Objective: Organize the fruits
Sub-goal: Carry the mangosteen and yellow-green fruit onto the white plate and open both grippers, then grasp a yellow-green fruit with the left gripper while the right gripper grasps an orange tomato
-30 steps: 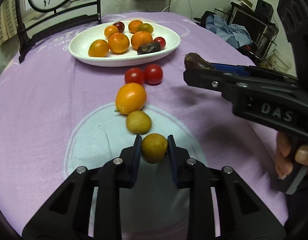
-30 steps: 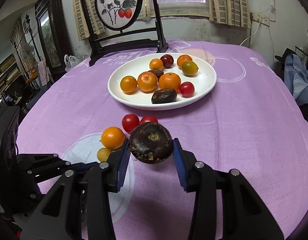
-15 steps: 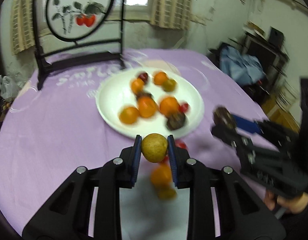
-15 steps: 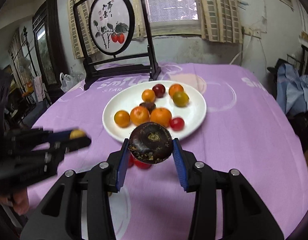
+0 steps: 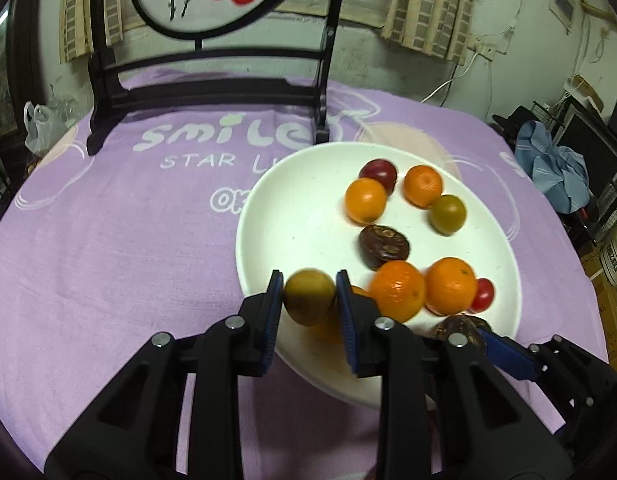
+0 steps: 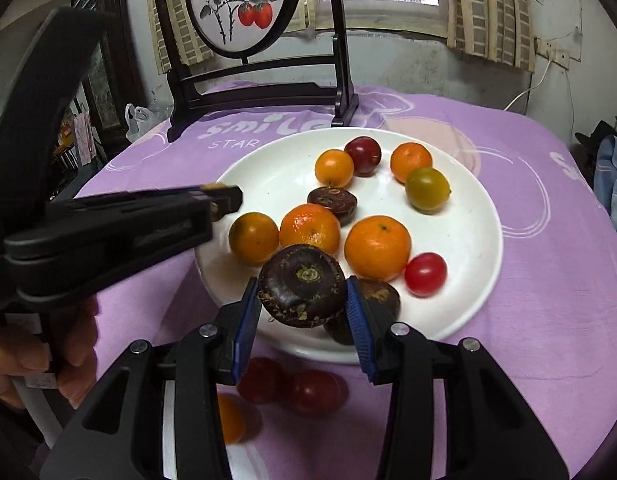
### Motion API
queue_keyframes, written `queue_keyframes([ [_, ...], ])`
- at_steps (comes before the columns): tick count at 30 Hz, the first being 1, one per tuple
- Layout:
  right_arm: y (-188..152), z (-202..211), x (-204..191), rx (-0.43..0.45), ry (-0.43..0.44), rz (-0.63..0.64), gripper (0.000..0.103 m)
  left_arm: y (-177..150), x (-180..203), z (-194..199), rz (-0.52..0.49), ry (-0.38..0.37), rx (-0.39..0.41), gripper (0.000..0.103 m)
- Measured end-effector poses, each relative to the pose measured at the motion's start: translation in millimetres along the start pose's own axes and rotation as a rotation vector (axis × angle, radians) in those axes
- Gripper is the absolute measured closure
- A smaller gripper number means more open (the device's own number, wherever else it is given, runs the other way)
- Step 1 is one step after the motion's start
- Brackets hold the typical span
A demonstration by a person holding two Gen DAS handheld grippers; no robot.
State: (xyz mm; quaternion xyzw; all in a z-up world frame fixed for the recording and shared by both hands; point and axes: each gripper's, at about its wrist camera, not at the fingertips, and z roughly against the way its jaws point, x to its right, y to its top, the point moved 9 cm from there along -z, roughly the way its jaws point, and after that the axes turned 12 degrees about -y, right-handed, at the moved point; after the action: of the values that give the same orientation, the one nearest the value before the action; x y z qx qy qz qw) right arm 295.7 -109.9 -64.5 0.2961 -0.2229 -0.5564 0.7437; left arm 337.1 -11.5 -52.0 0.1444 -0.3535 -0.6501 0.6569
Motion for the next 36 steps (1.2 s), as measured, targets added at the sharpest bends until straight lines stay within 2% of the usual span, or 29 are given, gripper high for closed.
queue_keyframes([
  [2, 1.6, 0.7, -0.9, 0.0, 0.011, -0.009, 0.058, 0.7, -2.2, 0.7, 0.007, 0.016, 0.017, 0.05],
  [10, -5.2, 21.6, 7.9, 0.013, 0.022, -0.044, 0.056, -8.0, 7.2, 25.8, -0.041, 0.024, 0.037, 0.047],
  [11, -8.8, 26.7, 9.0, 0.012, 0.024, -0.044, 0.055, -12.6, 9.1, 31.2, -0.046, 0.021, 0.036, 0.037],
  [13, -16.7, 35.4, 11.3, 0.009, 0.026, -0.04, 0.054, -20.3, 11.6, 41.5, -0.056, 0.027, 0.046, 0.027],
  [20, -48.2, 63.8, 25.2, 0.009, -0.002, -0.051, 0.052, -58.2, 25.5, 71.0, -0.103, 0.002, 0.045, 0.027],
  [25, -65.6, 77.9, 35.7, 0.022, -0.022, -0.076, 0.041, -90.8, 34.8, 80.9, -0.127, -0.019, 0.012, 0.027],
  [31, -82.9, 79.3, 49.2, 0.01, -0.04, -0.121, 0.04, -128.5, 46.1, 80.5, -0.152, -0.038, -0.043, 0.027],
  [36, -90.1, 72.7, 55.4, -0.011, -0.049, -0.144, 0.039, -151.6, 55.2, 63.5, -0.15, -0.069, -0.111, 0.029],
])
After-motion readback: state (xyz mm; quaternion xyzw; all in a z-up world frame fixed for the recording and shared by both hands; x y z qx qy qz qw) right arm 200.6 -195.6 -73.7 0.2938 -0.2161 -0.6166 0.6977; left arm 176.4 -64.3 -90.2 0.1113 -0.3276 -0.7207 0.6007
